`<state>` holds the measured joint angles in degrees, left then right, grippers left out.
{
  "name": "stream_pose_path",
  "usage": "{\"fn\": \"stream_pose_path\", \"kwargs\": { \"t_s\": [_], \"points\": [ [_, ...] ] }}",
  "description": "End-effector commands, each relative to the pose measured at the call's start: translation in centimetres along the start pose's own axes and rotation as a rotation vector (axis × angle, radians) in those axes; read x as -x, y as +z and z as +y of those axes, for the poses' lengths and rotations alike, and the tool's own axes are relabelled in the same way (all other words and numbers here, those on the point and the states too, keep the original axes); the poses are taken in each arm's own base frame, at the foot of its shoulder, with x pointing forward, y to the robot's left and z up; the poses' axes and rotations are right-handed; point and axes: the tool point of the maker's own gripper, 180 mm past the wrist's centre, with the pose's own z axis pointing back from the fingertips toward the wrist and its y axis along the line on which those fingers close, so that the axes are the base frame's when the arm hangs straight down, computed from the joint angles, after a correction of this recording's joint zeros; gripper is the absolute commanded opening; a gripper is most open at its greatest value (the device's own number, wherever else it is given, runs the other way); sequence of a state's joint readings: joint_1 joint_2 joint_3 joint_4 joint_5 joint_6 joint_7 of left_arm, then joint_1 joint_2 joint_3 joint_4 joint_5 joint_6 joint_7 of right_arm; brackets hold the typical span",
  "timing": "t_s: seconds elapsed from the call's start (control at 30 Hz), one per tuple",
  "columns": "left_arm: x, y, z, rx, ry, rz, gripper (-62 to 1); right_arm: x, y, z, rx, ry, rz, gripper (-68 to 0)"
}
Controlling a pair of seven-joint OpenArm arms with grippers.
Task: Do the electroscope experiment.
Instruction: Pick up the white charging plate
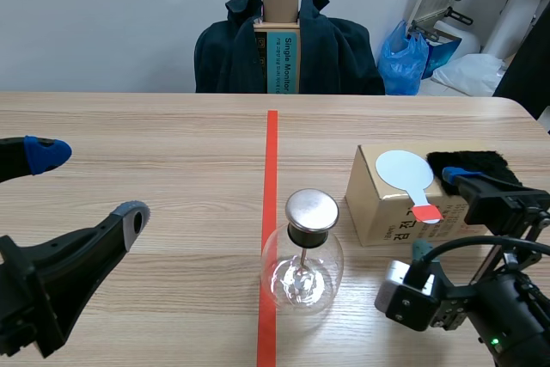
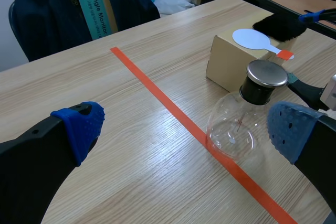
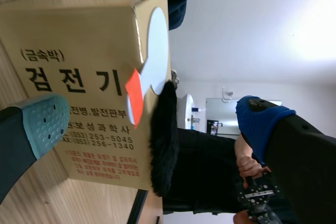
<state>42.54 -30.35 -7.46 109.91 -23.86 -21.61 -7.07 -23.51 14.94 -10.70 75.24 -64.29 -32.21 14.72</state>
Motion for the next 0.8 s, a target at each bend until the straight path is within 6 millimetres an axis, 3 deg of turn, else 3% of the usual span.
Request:
{"fn": "stream_pose_path", "kwargs": {
  "t_s": [0.0,0.17,0.33,0.77],
  "points": [
    [-0.5,-0.1,-0.4,0.012,0.008,-0.021,1.4,0.2,-0.8,-1.5,0.049,0.017,-0.003,0.4],
    [-0.5,-0.1,-0.4,0.012,0.008,-0.021,1.4,-0.8,-1.0,-0.5,0.022,0.035,-0.021,0.4],
    [-0.5,-0.1,-0.4,0.012,0.008,-0.021,1.4,-0.4,-1.3,0.4,0.000,0.047,-0.015,0.4],
    [-0.5,-0.1,-0.4,0.012,0.008,-0.022,1.4,0.5,-2.1,-0.3,0.020,0.077,-0.004,0.4]
  ]
}}
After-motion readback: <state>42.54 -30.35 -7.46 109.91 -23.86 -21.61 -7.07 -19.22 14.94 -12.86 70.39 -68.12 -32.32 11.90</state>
